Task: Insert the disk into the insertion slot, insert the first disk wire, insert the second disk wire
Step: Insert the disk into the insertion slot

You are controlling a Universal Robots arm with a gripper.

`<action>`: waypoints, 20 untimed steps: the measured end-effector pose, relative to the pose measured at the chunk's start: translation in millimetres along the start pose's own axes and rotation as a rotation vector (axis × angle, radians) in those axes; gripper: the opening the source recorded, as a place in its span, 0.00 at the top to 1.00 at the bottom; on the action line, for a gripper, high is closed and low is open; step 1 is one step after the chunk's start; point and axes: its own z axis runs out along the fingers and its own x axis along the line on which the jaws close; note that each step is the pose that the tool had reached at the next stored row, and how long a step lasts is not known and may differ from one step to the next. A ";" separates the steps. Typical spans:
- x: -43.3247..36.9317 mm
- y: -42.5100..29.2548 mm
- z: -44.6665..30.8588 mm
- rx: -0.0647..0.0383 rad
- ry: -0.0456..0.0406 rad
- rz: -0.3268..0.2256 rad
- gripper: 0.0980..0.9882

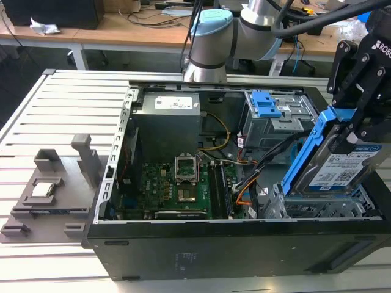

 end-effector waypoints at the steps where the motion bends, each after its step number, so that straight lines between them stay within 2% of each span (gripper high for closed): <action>1: -0.8 0.0 1.3 0.000 0.0001 0.000 0.70; 6: -2.2 -0.2 7.6 0.000 0.0000 0.000 0.70; 9: -2.2 -0.4 15.6 0.000 0.0000 0.000 0.70; 12: -2.2 -0.6 19.7 0.000 -0.0001 0.000 0.70; 20: -2.3 -1.3 37.2 -0.001 0.0001 0.000 0.70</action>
